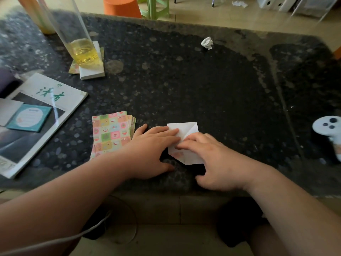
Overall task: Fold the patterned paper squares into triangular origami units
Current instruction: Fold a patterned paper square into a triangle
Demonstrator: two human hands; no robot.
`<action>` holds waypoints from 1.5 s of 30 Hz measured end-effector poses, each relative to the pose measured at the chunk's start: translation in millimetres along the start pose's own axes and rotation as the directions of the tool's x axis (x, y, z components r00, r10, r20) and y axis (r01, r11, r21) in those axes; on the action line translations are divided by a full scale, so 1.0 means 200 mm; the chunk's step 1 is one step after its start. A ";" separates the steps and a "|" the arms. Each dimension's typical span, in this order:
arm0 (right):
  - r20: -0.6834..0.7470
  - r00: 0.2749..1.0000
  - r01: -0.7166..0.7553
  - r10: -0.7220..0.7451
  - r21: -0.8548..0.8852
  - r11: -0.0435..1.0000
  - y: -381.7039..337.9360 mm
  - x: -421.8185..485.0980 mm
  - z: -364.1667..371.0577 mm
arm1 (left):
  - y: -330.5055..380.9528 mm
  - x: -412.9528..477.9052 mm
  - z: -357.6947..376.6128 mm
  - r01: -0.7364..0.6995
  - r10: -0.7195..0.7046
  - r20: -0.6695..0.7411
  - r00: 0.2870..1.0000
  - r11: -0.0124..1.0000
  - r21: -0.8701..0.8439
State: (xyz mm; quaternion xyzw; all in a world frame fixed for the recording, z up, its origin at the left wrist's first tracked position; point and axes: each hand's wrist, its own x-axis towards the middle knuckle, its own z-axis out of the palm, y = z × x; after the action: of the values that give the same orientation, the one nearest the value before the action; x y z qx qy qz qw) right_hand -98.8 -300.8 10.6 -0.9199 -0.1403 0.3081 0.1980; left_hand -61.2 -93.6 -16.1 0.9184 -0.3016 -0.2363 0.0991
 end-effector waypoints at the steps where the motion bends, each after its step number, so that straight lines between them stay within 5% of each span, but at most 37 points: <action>1: -0.003 1.000 0.023 -0.023 -0.030 0.999 0.00 0.00 0.01 | 0.00 0.00 0.00 0.007 -0.008 -0.022 1.000 1.000 -0.026; 9: -0.329 0.944 0.048 -0.031 0.044 0.998 0.08 0.09 0.09 | 0.01 0.00 0.02 0.019 -0.030 -0.108 0.994 0.995 -0.100; 14: -0.373 0.923 0.029 0.098 0.321 0.947 0.09 0.13 0.08 | 0.00 0.01 0.04 0.042 -0.064 -0.137 0.989 0.987 -0.156; 23: -0.394 0.863 -0.122 0.317 0.447 0.886 0.08 0.18 0.07 | 0.02 0.03 0.07 0.084 -0.140 -0.261 0.955 0.973 -0.213; 28: -0.463 0.814 -0.165 0.351 0.395 0.904 0.07 0.20 0.10 | 0.03 0.02 0.07 0.077 -0.131 -0.275 0.953 0.977 -0.199; 33: -0.490 0.801 -0.175 0.345 0.360 0.917 0.07 0.20 0.11 | 0.07 -0.01 0.10 0.013 -0.014 -0.240 0.971 1.000 -0.007; 41: -0.508 0.798 -0.218 0.324 0.259 0.941 0.06 0.19 0.10 | 0.20 -0.12 0.15 -0.031 0.044 -0.050 0.998 0.971 0.238; 45: -0.485 0.785 -0.350 0.386 0.166 0.922 0.03 0.16 0.05 | 0.24 -0.14 0.18 -0.033 0.047 -0.053 0.997 0.967 0.252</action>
State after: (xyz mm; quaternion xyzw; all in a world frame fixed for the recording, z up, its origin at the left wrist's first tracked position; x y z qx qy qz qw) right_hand -80.1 -290.8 -16.4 -0.9704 0.1093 0.0917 0.1949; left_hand -122.9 -115.6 -20.7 0.9238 -0.3445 -0.1673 -0.0042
